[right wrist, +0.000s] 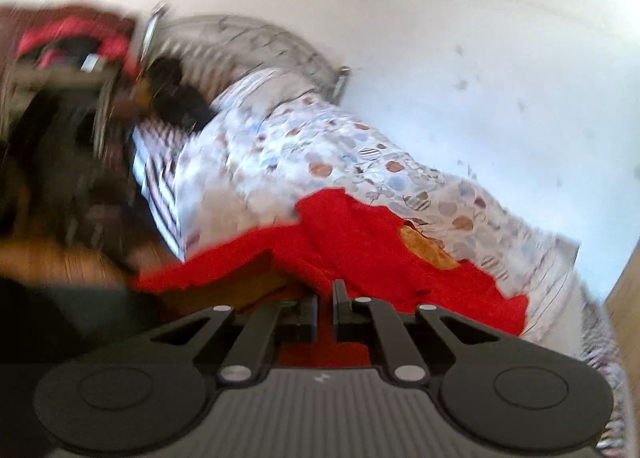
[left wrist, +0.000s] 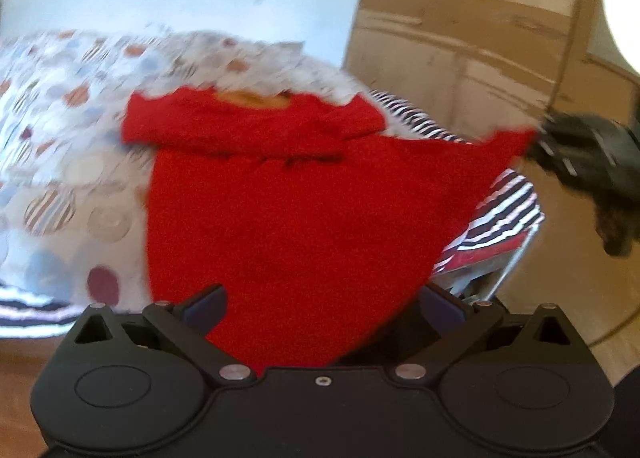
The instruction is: Fold small clothes
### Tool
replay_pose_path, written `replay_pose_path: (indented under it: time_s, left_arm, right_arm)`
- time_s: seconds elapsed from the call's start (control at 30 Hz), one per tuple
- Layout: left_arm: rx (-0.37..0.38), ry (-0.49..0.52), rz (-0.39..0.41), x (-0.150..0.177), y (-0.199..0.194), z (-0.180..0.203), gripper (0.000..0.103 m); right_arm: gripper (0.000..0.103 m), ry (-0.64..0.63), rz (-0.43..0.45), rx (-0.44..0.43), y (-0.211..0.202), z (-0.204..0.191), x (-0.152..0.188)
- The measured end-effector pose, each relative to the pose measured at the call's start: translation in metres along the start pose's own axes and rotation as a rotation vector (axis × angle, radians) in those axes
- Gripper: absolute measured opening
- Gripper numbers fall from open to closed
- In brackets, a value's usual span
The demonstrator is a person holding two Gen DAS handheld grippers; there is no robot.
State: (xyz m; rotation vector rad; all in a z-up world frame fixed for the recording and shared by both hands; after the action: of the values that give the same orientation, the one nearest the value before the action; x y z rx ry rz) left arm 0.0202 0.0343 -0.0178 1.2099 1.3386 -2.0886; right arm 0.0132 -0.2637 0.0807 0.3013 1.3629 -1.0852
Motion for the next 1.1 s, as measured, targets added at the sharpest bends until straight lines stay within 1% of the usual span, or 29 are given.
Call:
replay_pose_path:
  time_s: [0.07,0.2,0.27,0.37,0.5,0.57,0.67,0.73,0.77,0.83,0.9,0.97,1.07,1.1]
  left_arm:
    - [0.004,0.033,0.021,0.002,0.0,0.008,0.102]
    - [-0.02,0.079,0.04,0.004,0.007,0.021,0.102]
    - [-0.036,0.096,0.054,0.005,0.013,0.027,0.102]
    - [-0.062,0.134,0.059,0.007,0.028,0.036,0.102]
    - [-0.156,0.177,0.044,0.012,0.052,0.035,0.102]
    - [-0.23,0.192,0.017,0.014,0.063,0.033,0.102]
    - [-0.329,0.197,0.02,0.016,0.067,0.028,0.101]
    - [-0.365,0.214,0.03,0.018,0.065,0.026,0.101]
    - [-0.384,0.232,0.023,0.019,0.067,0.026,0.101]
    - [-0.42,0.273,-0.016,0.023,0.073,0.023,0.101]
    - [-0.444,0.302,-0.061,0.027,0.081,0.021,0.095]
    - [-0.454,0.314,-0.087,0.029,0.086,0.019,0.086]
    - [-0.445,0.315,-0.082,0.031,0.084,0.016,0.075]
    - [-0.448,0.322,-0.071,0.032,0.082,0.015,0.065]
  right_arm:
    - [0.007,0.063,0.006,-0.019,0.009,0.015,-0.024]
    - [0.007,0.153,0.042,-0.039,0.025,0.029,-0.053]
    - [0.007,0.207,0.067,-0.044,0.031,0.037,-0.064]
    - [0.007,0.249,0.101,-0.03,0.041,0.042,-0.073]
    - [0.007,0.295,0.135,-0.019,0.053,0.054,-0.087]
    - [0.007,0.306,0.146,-0.01,0.056,0.056,-0.091]
    - [0.007,0.323,0.156,-0.001,0.059,0.062,-0.094]
    - [0.007,0.331,0.157,0.001,0.059,0.063,-0.095]
    - [0.007,0.33,0.158,0.003,0.059,0.062,-0.095]
    - [0.007,0.329,0.158,0.006,0.06,0.061,-0.096]
    - [0.007,0.331,0.158,0.006,0.061,0.061,-0.095]
    - [0.007,0.332,0.158,0.008,0.061,0.06,-0.095]
    - [0.007,0.336,0.158,0.014,0.06,0.06,-0.094]
    - [0.007,0.338,0.158,0.017,0.058,0.061,-0.092]
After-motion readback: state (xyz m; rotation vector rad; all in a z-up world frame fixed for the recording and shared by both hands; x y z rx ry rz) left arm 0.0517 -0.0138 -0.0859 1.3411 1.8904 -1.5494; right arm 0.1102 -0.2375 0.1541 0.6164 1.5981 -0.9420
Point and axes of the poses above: each gripper's, at about its wrist camera, not at the fingertips, and y roughly the way its jaws point, z to its right, x to its underside, the point moved 1 cm from there along y, roughly the way its jaws point, and after that the axes turned 3 degrees about -z, right-handed, at the moved point
